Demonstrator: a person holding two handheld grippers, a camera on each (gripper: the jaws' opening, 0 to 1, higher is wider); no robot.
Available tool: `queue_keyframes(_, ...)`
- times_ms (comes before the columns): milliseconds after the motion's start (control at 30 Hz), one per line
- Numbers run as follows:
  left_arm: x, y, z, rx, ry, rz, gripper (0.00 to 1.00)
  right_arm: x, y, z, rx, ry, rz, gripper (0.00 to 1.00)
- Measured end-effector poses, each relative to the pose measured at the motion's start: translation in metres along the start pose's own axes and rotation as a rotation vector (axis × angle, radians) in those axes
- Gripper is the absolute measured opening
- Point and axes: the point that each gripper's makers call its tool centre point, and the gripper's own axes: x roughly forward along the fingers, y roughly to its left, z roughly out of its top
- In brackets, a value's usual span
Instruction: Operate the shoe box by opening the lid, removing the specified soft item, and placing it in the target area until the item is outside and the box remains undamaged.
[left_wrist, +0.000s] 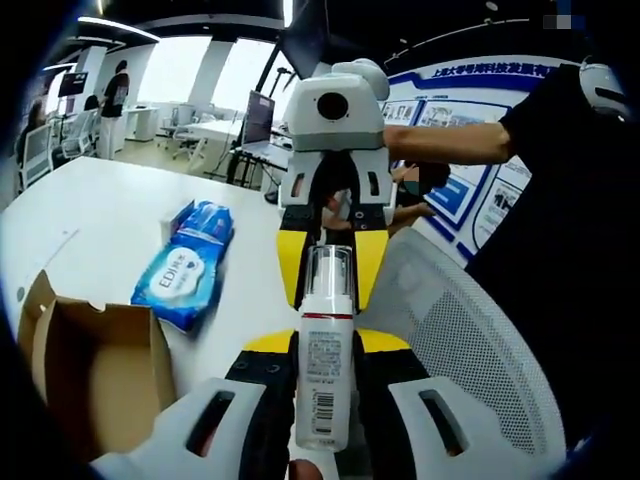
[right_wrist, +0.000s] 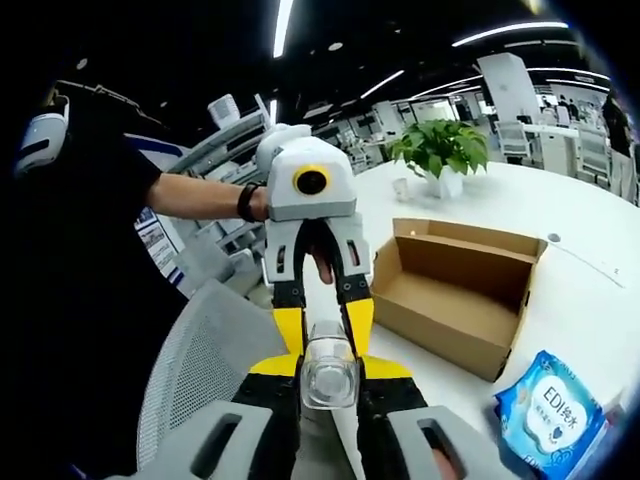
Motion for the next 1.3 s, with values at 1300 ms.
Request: queue_keyframes(1300, -0.068, 0.058, -0.034, -0.293, -0.302, 0.611, 0.49, -0.062, -0.053, -0.025, 0.014, 0.063, -0.091, 0.16)
